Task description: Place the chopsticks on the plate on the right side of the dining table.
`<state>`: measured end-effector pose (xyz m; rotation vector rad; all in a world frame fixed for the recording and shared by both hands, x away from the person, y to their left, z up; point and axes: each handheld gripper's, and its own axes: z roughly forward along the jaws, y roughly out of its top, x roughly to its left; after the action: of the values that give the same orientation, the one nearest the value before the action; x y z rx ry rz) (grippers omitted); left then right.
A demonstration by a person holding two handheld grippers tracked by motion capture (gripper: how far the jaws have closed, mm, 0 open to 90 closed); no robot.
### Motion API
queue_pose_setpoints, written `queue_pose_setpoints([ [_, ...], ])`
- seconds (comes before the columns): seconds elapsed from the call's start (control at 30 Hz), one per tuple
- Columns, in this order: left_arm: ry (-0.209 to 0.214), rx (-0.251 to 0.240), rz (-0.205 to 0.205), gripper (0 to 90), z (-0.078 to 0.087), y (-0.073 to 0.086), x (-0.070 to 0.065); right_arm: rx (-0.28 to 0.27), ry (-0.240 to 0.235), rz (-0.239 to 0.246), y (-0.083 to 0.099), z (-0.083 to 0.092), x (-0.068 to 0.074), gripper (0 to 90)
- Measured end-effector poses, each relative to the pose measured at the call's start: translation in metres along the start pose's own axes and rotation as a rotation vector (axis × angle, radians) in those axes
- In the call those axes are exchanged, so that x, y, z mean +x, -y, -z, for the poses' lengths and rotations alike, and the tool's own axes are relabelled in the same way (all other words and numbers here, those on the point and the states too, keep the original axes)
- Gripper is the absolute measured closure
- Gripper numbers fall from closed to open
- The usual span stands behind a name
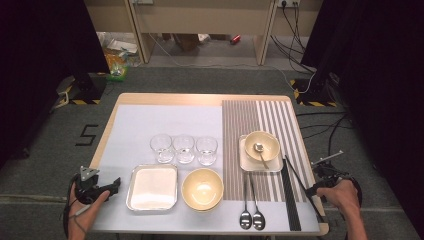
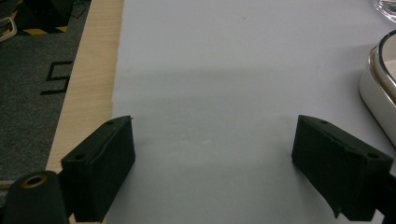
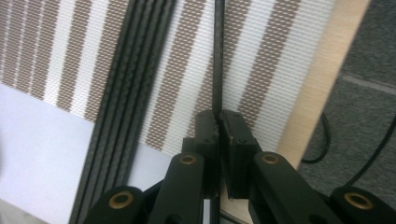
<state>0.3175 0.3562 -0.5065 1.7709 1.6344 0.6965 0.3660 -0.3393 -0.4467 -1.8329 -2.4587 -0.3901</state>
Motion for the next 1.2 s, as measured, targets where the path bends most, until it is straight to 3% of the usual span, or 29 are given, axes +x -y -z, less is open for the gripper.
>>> queue_pose_setpoints([
  [0.23, 0.0, 0.0, 0.0, 12.2, 0.0, 0.0, 0.0, -0.048, 0.009, 0.013, -0.002, 0.011, -0.002, 86.1],
  [0.27, 0.0, 0.0, 0.0, 12.2, 0.0, 0.0, 0.0, -0.055, 0.003, -0.003, -0.003, 0.014, -0.001, 86.1],
  [0.5, 0.0, 0.0, 0.0, 12.3, 0.0, 0.0, 0.0, -0.096, 0.008, 0.029, -0.02, 0.022, 0.005, 86.1],
  [1.03, 0.001, 0.0, 0.0, 12.3, 0.0, 0.0, 0.0, -0.095, 0.038, 0.076, -0.065, 0.019, 0.019, 86.1],
  [1.2, 0.001, 0.0, 0.0, 12.3, 0.0, 0.0, 0.0, -0.079, 0.05, 0.07, -0.076, 0.012, 0.024, 86.1],
])
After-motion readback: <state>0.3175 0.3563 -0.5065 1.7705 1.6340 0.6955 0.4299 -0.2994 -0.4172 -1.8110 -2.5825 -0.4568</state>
